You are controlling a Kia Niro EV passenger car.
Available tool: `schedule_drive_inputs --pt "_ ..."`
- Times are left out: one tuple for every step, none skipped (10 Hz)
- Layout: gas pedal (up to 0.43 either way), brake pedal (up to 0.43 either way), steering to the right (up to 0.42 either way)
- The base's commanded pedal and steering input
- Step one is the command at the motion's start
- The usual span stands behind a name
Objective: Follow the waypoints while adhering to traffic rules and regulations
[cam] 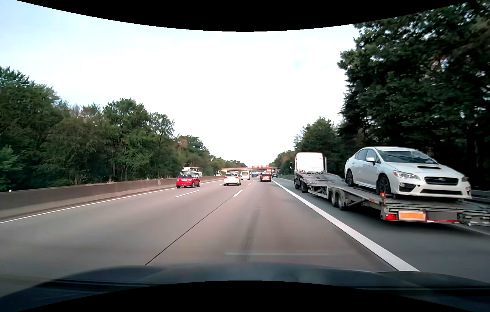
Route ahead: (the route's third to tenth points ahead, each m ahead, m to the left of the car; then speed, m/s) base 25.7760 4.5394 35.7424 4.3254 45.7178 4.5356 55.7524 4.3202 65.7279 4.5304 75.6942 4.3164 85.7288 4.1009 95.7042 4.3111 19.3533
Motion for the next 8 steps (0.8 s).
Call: schedule_drive_inputs --pt "0.000 0.000 -0.004" --pt "0.000 0.000 -0.004" --pt "0.000 0.000 -0.004" --pt "0.000 0.000 -0.004" --pt "0.000 0.000 -0.004" --pt "0.000 0.000 -0.004" --pt "0.000 0.000 -0.004" --pt "0.000 0.000 -0.004"
